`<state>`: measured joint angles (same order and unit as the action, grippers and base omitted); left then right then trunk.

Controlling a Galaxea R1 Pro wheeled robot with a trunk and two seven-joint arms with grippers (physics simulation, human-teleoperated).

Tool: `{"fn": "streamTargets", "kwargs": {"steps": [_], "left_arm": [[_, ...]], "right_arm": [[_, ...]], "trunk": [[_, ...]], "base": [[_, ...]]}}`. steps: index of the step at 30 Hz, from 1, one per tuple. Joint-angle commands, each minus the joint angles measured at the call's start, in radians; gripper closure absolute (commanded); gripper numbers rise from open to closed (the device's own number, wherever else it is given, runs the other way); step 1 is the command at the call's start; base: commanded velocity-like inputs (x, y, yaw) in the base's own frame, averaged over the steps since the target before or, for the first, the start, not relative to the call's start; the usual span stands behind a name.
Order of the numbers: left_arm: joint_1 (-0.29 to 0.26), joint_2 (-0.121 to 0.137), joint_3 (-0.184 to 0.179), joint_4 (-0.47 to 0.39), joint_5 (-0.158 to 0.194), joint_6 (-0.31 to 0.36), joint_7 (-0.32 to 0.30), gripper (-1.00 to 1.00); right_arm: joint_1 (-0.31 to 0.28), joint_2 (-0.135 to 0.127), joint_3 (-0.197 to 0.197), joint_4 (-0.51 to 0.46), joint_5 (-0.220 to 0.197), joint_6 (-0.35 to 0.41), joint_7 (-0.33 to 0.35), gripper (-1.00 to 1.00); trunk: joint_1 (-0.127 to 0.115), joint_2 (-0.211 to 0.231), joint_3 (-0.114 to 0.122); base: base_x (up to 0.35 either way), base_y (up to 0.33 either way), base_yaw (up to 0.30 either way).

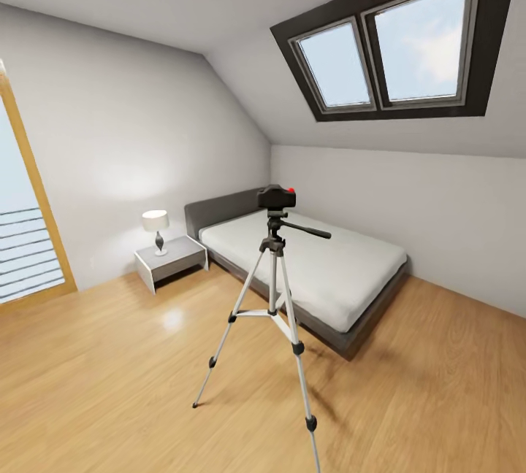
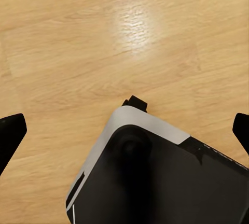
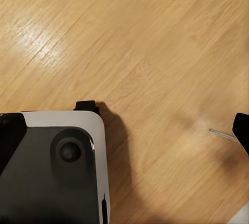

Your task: Attach the digital camera to the camera tripod in the bedroom.

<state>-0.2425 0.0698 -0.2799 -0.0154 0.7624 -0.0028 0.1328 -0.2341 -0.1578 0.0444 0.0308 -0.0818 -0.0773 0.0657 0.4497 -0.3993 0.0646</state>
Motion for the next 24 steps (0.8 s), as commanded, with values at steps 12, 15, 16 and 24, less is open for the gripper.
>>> {"fn": "streamTargets", "kwargs": {"steps": [12,15,16,24], "left_arm": [[0.0,0.0,-0.008,-0.001,0.008,0.0,0.004,-1.0],[0.0,0.0,-0.008,-0.001,0.008,0.0,0.004,-1.0],[0.0,0.0,-0.008,-0.001,0.008,0.0,0.004,-1.0],[0.0,0.0,-0.008,-0.001,0.008,0.0,0.004,-1.0]], "right_arm": [[-0.001,0.001,0.005,0.004,-0.009,-0.006,0.005,-1.0],[-0.001,0.001,0.005,0.004,-0.009,-0.006,0.005,-1.0],[-0.001,0.001,0.005,0.004,-0.009,-0.006,0.005,-1.0],[-0.001,0.008,0.005,0.003,-0.009,-0.008,0.004,-1.0]], "trunk": [[0.0,-0.001,0.0],[0.0,-0.001,0.0],[0.0,-0.001,0.0],[0.0,-0.001,0.0]], "base": [[0.0,0.0,0.0],[0.0,0.0,0.0],[0.0,0.0,0.0],[0.0,0.0,0.0]]}}
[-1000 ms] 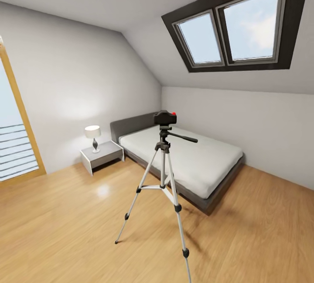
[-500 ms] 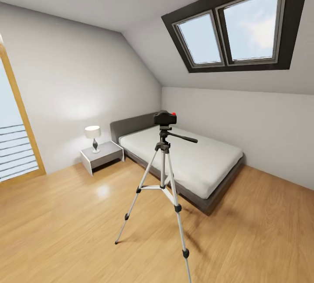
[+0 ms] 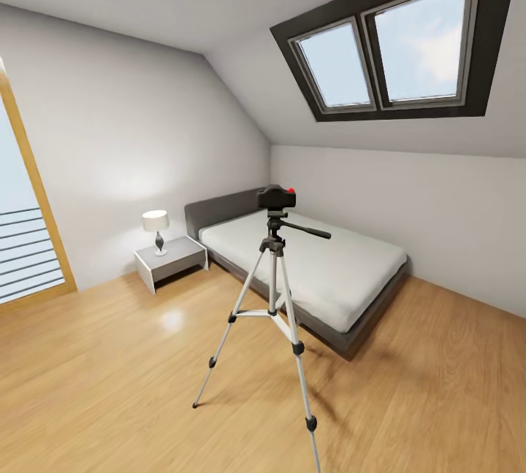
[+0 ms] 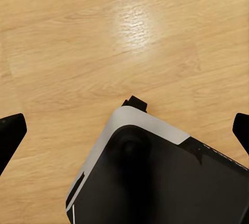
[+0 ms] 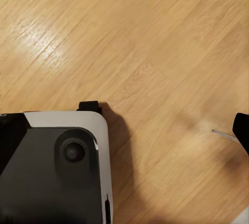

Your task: Attach the digital camera to the camera tripod in the bedroom.

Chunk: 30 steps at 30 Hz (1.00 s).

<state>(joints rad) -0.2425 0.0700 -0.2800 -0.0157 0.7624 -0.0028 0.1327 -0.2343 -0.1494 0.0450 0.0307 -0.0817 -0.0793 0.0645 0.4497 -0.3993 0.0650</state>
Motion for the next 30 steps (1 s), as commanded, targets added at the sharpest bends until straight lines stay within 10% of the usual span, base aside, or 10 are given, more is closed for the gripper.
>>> {"fn": "streamTargets", "kwargs": {"steps": [1,21,30], "left_arm": [[0.0,0.0,-0.008,-0.001,0.008,0.0,0.004,-1.0],[0.0,0.0,-0.008,-0.001,0.008,0.0,0.004,-1.0],[0.0,0.0,-0.008,-0.001,0.008,0.0,0.004,-1.0]], "right_arm": [[-0.001,0.0,0.005,0.003,-0.009,-0.006,0.005,-1.0],[-0.001,0.009,0.005,0.002,-0.007,-0.005,0.006,-1.0],[-0.001,0.055,0.003,-0.005,-0.004,-0.006,0.006,-1.0]], "trunk": [[0.0,-0.001,0.0],[0.0,-0.001,0.0],[0.0,-0.001,0.0]], "base": [[0.0,0.0,0.0],[0.0,0.0,0.0],[0.0,0.0,0.0]]}}
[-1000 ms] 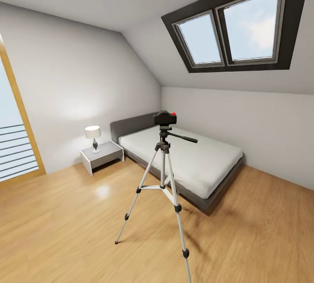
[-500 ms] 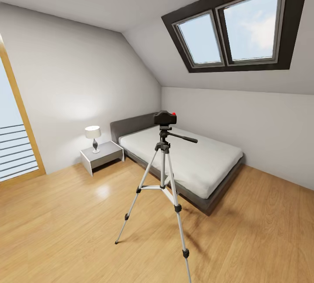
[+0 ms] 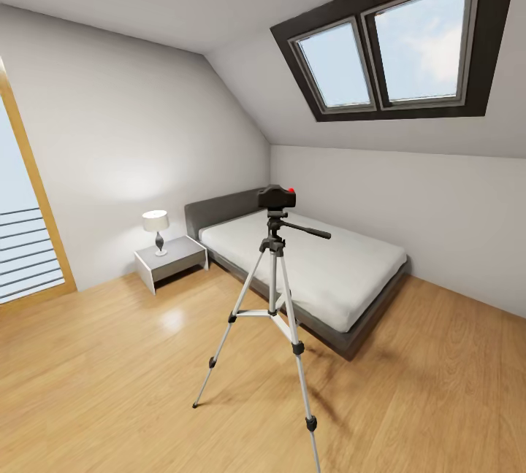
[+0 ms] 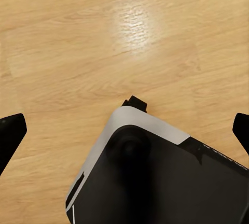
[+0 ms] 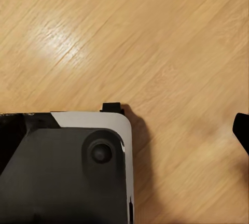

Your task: Attach the digital camera to the camera tripod in the bedroom.

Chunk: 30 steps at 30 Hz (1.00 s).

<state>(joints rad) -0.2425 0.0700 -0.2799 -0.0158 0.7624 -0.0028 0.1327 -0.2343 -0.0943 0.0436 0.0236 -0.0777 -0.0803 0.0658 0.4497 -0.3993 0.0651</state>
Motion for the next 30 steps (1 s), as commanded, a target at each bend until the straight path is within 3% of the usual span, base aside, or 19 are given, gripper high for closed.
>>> {"fn": "streamTargets", "kwargs": {"steps": [1,8,30], "left_arm": [[0.0,0.0,-0.008,-0.001,0.008,0.0,0.004,-1.0],[0.0,0.0,-0.008,-0.001,0.008,0.0,0.004,-1.0],[0.0,0.0,-0.008,-0.001,0.008,0.0,0.004,-1.0]], "right_arm": [[-0.001,0.004,0.004,0.002,-0.008,-0.005,0.005,-1.0],[-0.001,0.026,0.003,0.002,-0.014,-0.005,0.005,-1.0],[-0.001,0.03,0.004,0.002,-0.01,-0.005,0.005,-1.0]], "trunk": [[0.0,-0.001,0.0],[0.0,-0.001,0.0],[0.0,-0.001,0.0]], "base": [[0.0,0.0,0.0],[0.0,0.0,0.0],[0.0,0.0,0.0]]}}
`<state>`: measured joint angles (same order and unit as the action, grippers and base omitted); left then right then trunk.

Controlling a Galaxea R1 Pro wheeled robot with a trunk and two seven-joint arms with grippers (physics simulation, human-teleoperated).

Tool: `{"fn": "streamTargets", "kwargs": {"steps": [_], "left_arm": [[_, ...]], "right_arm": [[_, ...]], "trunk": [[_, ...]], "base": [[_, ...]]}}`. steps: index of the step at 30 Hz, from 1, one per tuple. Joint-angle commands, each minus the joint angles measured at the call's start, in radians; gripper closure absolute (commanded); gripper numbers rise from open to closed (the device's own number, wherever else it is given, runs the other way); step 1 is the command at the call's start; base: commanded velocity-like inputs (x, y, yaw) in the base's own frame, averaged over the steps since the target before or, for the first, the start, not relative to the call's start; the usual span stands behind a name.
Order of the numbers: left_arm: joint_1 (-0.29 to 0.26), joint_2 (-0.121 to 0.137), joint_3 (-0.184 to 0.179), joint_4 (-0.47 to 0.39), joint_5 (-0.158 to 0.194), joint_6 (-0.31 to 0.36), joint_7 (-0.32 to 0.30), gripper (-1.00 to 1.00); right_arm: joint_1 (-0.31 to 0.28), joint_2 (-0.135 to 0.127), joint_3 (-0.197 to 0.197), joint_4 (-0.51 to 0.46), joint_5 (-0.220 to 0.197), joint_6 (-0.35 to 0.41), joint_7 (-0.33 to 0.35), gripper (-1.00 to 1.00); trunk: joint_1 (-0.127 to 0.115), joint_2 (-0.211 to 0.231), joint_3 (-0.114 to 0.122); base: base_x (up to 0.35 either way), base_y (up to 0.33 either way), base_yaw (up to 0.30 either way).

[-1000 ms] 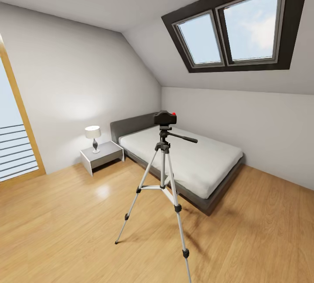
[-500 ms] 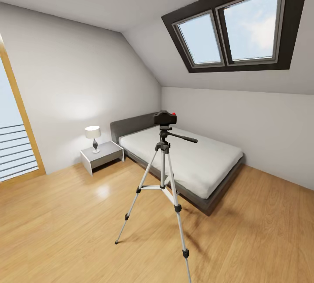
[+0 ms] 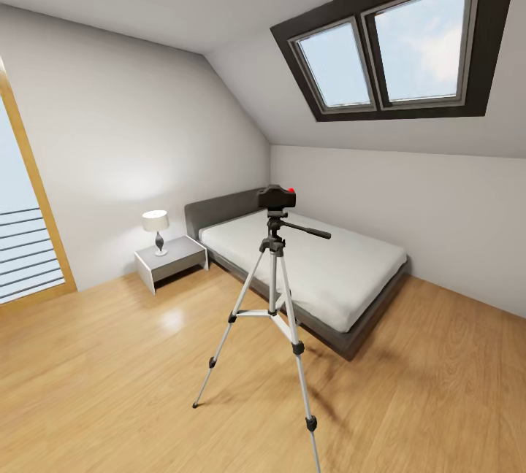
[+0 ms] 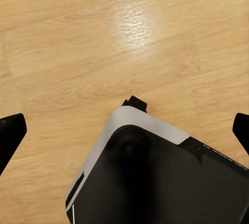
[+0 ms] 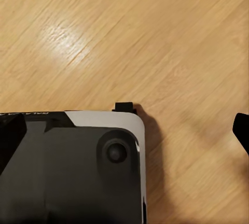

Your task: Attach the digital camera to the camera tripod in the bedroom.

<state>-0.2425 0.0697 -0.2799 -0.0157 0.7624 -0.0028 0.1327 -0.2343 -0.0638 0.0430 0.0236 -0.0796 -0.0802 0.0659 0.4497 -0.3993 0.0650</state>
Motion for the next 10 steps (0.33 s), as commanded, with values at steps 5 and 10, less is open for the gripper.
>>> {"fn": "streamTargets", "kwargs": {"steps": [5,10], "left_arm": [[0.0,0.0,-0.008,-0.001,0.008,0.0,0.004,-1.0],[0.0,0.0,-0.008,-0.001,0.008,0.0,0.004,-1.0]], "right_arm": [[-0.001,0.0,0.005,0.003,-0.008,-0.005,0.005,-1.0],[-0.001,-0.001,0.005,0.003,-0.005,-0.006,0.005,-1.0]], "trunk": [[0.0,-0.001,0.0],[0.0,-0.001,0.0]], "base": [[0.0,0.0,0.0],[0.0,0.0,0.0]]}}
